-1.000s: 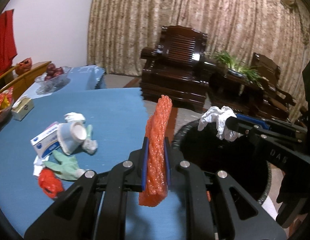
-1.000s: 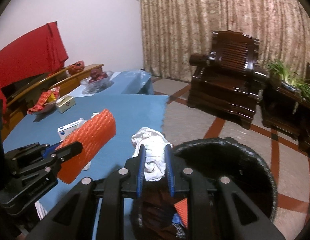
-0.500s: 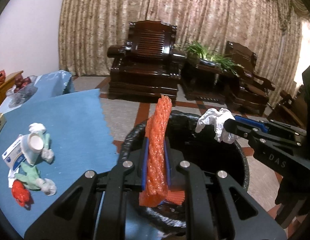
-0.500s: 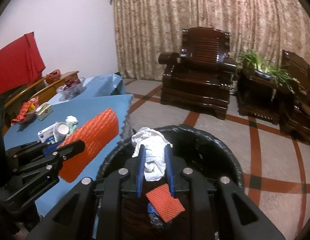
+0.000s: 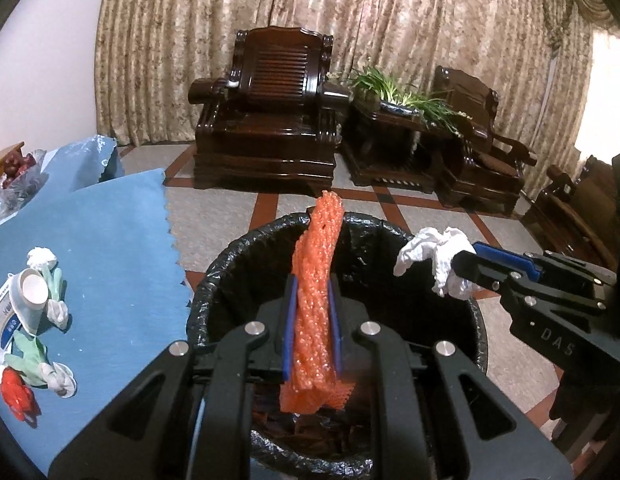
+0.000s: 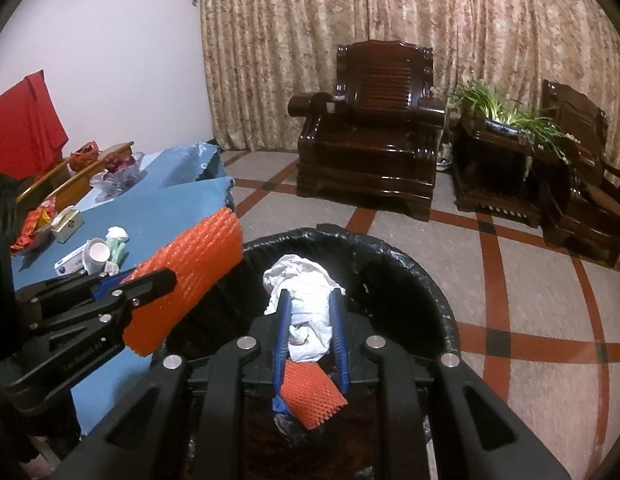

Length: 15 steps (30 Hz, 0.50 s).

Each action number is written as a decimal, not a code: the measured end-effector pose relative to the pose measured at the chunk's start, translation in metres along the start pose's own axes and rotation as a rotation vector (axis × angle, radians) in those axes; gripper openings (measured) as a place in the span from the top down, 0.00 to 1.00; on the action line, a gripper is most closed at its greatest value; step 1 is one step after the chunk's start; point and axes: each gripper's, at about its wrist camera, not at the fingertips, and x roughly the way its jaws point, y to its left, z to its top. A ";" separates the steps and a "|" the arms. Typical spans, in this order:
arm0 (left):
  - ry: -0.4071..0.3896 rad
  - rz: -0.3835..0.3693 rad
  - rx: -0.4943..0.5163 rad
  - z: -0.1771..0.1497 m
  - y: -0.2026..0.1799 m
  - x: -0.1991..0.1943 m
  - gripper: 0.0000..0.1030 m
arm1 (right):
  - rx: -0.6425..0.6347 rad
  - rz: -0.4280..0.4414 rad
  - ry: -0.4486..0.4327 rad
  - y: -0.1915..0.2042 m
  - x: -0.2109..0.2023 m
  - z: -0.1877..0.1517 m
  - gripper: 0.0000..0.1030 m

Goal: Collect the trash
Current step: 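Carry the orange net and white tissue over the bin and open both tools, then move both tools back over the red plastic bag and green glove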

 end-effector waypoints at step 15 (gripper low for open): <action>-0.053 0.072 -0.056 0.002 0.031 -0.024 0.13 | 0.012 -0.022 -0.011 0.004 0.003 -0.004 0.06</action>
